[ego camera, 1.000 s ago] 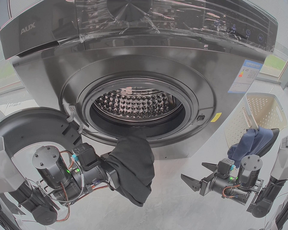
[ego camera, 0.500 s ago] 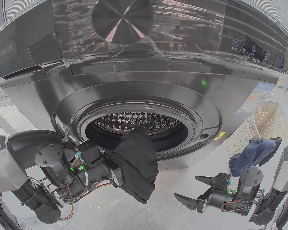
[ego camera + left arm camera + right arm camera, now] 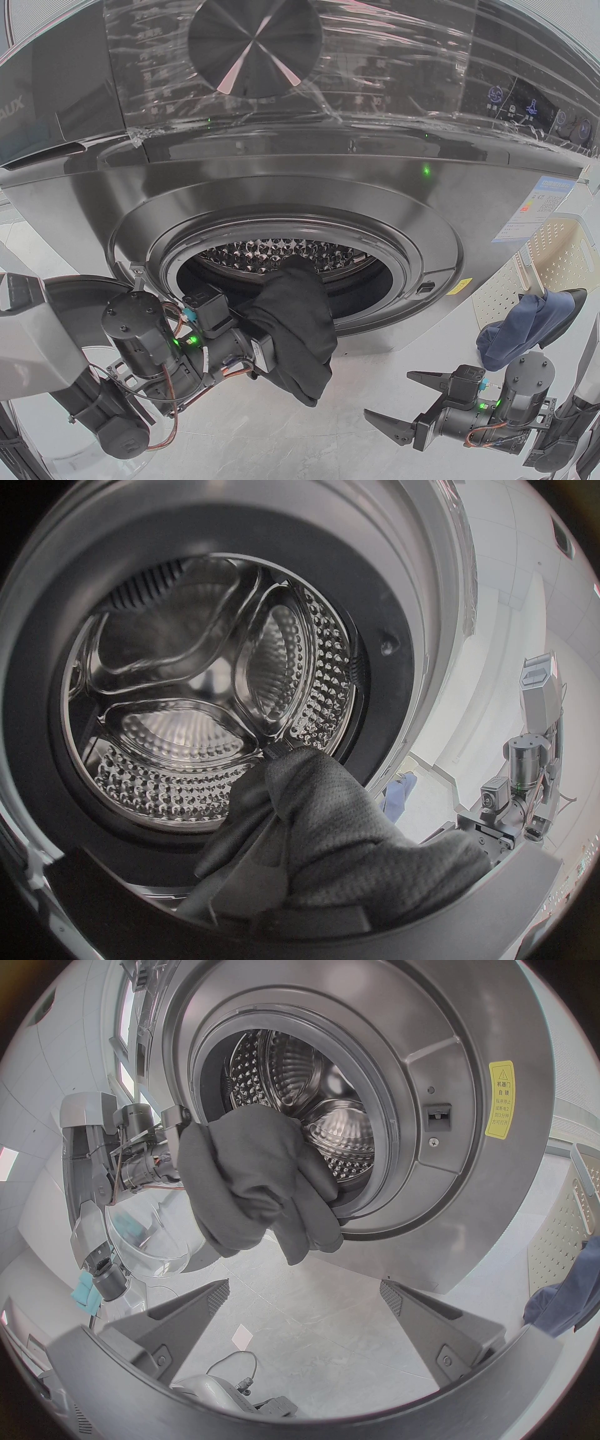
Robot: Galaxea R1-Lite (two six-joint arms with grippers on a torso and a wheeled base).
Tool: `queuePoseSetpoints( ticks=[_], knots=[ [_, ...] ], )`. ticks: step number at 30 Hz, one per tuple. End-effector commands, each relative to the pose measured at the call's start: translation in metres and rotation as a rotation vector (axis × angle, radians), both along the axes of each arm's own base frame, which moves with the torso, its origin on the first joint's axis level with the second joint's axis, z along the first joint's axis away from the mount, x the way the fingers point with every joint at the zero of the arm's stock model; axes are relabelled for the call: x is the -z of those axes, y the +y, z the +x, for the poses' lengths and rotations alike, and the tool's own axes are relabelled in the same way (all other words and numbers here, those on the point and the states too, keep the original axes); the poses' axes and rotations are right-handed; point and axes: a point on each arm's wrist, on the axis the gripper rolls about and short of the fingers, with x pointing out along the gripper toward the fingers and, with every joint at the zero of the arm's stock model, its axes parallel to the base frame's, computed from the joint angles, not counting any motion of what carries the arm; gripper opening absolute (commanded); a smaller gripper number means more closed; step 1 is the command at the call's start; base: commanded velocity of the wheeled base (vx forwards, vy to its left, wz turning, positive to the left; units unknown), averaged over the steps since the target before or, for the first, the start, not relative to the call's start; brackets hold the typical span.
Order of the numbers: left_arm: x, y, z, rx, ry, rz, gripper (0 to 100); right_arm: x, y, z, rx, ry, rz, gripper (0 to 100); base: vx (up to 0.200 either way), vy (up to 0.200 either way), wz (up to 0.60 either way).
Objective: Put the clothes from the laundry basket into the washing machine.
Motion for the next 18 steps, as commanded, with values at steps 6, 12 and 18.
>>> queuePoseSetpoints(
  ticks=[6, 12, 18],
  knots=[
    [0.032, -0.031, 0.038, 0.012, 0.031, 0.028, 0, 0.000, 0.001, -0.001, -0.006, -0.001, 0.000, 100, 0.000, 0.000, 0.00],
    [0.039, -0.047, 0.083, -0.044, -0.015, -0.013, 0, 0.000, 0.001, -0.002, -0.009, 0.001, -0.001, 100, 0.000, 0.000, 0.00],
    [0.036, -0.052, 0.124, -0.122, -0.046, -0.048, 0, 0.000, 0.001, -0.002, -0.010, 0.001, -0.001, 100, 0.000, 0.000, 0.00]
  ],
)
